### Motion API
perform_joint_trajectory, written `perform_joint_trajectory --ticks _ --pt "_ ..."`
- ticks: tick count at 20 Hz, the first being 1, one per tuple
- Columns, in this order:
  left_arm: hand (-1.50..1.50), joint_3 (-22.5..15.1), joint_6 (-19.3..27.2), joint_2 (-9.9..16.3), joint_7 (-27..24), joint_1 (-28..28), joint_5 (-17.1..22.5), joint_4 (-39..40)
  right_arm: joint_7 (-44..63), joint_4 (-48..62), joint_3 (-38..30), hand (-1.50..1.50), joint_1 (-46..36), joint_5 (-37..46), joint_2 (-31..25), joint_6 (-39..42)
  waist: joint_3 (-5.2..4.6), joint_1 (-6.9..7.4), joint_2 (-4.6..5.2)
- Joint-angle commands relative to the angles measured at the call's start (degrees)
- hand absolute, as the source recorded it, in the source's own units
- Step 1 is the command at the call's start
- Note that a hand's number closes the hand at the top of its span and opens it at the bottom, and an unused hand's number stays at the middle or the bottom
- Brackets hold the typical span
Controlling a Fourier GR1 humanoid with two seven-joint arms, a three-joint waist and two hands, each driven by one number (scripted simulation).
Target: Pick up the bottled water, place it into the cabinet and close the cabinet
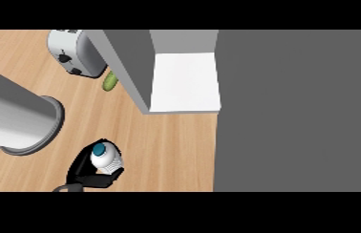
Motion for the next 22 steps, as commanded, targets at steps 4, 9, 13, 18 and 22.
perform_joint_trajectory --ticks 4,9,13,18,22 --pt "1.5 -2.2 -5.75 -3.93 -5.55 -1.0 0.37 3.02 -0.2 -4.77 -1.22 -1.5 3.08 -1.38 -0.84 1.06 -0.68 -0.73 0.15" --pt "1.5 2.17 1.83 -4.74 -7.3 -0.79 4.44 1.56 0.17 -4.58 -2.09 -1.5 2.16 -2.46 -0.7 0.59 -0.63 0.09 0.14" --pt "1.5 3.82 12.83 -8.92 -7.06 -1.45 11.92 -0.44 -0.23 -4.79 -1.92 -1.5 3.53 -3.18 -0.73 1.02 -0.6 -0.1 -0.03" --pt "1.5 -3.38 13.24 -9.07 -2.86 -0.85 17.71 -5.9 2.2 -7.79 -0.04 -1.5 4.14 -3.18 -0.69 0.69 -0.51 0.43 -0.19" --pt "1.5 -14.15 20.13 -9.14 0.47 -3.7 26.96 -8.01 2.5 -5.54 1.71 -1.5 2.52 -0.27 -0.12 0.58 -0.55 -0.12 -0.14"
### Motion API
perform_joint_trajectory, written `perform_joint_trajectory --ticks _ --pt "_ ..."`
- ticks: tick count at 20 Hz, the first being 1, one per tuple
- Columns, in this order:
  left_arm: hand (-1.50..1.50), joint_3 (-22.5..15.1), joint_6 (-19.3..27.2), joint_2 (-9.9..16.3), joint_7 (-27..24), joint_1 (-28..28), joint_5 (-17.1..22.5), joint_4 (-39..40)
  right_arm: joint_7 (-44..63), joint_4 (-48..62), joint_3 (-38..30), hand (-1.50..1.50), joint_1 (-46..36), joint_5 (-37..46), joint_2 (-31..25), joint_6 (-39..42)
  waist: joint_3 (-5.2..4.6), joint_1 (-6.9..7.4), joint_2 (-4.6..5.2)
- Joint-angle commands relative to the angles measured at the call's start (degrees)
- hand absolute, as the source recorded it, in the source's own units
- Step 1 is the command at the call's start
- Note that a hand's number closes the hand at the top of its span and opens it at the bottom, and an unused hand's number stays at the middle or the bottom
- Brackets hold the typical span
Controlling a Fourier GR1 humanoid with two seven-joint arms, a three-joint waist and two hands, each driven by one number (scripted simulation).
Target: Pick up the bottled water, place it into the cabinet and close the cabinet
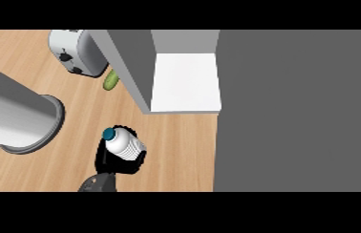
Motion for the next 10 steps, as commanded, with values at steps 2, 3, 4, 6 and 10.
perform_joint_trajectory --ticks 2,3,4,6,10 --pt "1.5 -12.67 7.99 -0.65 3.56 -1.42 10.55 -5.55 1.03 -2.78 -2.22 -1.5 0.6 -4.06 -1.21 1.04 -0.07 -0.53 -0.07" --pt "1.5 -13.08 9.76 -0.66 7.73 0.07 10.07 -10.83 2.7 -5.57 -1.28 -1.5 2.31 -3.99 -1.22 0.71 -0.03 0.01 -0.22" --pt "1.5 -15.55 10.83 -0.66 6.53 0.81 11.79 -10.94 2.62 -3.83 1.63 -1.5 0.07 0.0 1.49 -1.36 -0.08 -0.02 0.0" --pt "1.5 -15.74 14.76 -0.67 10.69 -1.82 11.9 -14.2 2.39 -5.4 -2.7 -1.5 1.67 -5.23 -1.08 0.65 -0.05 -0.14 -0.01" --pt "1.5 -17.69 24.71 -0.68 17.4 -6.72 7.05 -21.53 3.34 -4.02 -3.02 -1.5 -0.49 -5.14 -0.62 -0.45 0.02 0.51 -0.06"
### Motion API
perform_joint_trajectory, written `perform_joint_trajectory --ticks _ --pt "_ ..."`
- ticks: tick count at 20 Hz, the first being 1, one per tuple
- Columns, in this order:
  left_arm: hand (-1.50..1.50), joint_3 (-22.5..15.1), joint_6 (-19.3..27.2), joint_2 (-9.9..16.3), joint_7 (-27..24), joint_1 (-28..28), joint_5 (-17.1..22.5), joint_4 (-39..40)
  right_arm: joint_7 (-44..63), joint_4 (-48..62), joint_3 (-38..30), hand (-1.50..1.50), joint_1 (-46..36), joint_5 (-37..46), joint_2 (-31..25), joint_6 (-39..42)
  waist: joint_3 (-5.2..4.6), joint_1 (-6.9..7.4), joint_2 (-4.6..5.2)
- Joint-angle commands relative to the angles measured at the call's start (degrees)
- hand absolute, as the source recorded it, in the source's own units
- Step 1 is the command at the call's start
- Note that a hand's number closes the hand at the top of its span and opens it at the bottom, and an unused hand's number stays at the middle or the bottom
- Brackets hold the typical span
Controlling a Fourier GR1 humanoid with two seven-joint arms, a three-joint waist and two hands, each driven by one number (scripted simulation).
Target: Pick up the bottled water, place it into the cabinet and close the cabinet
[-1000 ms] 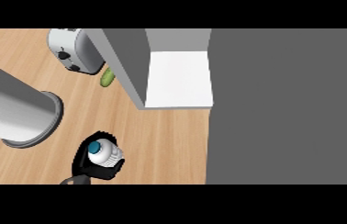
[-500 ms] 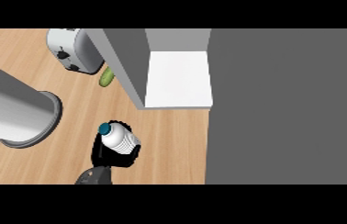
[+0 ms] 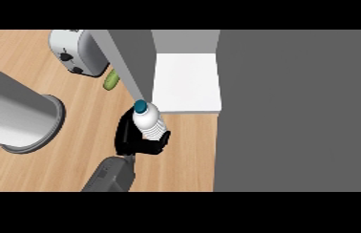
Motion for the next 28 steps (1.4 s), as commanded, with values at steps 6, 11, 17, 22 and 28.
perform_joint_trajectory --ticks 6,11,17,22,28 --pt "1.5 -11.05 20.3 -0.06 8.23 -10.93 0.53 -7.49 3.83 -2.92 0.66 -1.5 -3.27 -3.19 1.63 -2.08 -0.03 -0.37 0.25" --pt "1.5 -9.93 24.15 -0.06 15.24 -19.73 1.22 -3.26 2.39 -3.49 -3.44 -1.5 -1.39 -6.1 0.23 0.04 -0.02 -0.91 0.29" --pt "1.5 -9.23 28.2 -0.06 15.74 -30.5 3.16 8.52 2.66 -3.73 -5.71 -1.5 -1.38 -8.18 -0.71 1.42 -0.04 -1.73 0.61" --pt "1.5 -11.25 30.99 -0.06 15.2 -36.01 9.64 14.39 2.9 -0.2 -6.24 -1.5 -6.87 -7.07 -0.4 1.13 -0.05 -2.42 0.89" --pt "1.5 -9.84 29.24 1.24 12.11 -40.17 1.74 29.83 3.0 -1.94 -5.96 -1.5 -6.04 -7.49 0.02 1.35 -0.06 -2.93 1.4"
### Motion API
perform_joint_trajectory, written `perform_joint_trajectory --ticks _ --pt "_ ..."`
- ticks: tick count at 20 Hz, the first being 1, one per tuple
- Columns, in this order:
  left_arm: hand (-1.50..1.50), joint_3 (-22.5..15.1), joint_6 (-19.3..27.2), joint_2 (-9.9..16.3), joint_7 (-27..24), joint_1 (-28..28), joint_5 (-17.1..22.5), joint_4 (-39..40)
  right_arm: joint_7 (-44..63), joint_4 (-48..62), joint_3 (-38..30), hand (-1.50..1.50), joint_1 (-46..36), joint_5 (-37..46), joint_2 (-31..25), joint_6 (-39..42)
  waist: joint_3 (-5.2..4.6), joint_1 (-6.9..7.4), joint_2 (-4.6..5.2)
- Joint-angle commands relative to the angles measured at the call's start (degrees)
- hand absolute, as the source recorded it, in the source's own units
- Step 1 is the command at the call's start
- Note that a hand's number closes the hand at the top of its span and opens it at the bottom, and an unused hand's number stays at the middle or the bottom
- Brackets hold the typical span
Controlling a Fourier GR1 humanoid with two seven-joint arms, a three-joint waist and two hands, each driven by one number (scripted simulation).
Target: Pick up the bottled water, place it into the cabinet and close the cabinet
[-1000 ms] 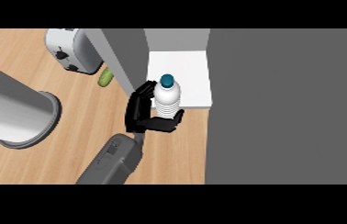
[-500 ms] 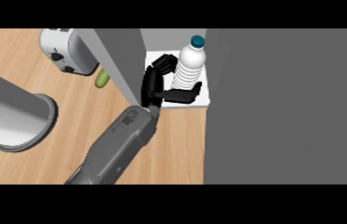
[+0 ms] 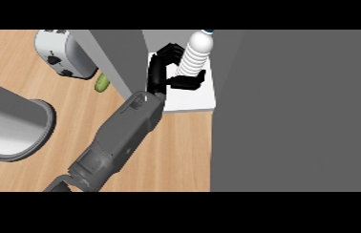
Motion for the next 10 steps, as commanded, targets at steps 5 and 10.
perform_joint_trajectory --ticks 5,10 --pt "1.5 3.56 3.95 0.29 -1.24 -6.13 -1.37 15.26 1.54 -2.43 -0.67 -1.5 -0.29 -5.59 0.18 0.42 -0.03 -0.76 0.47" --pt "1.5 8.9 2.33 1.82 -6.37 -7.43 1.58 17.63 -0.03 -1.09 -2.79 -1.5 -0.13 -6.22 -0.8 2.0 -0.07 -1.61 0.81"
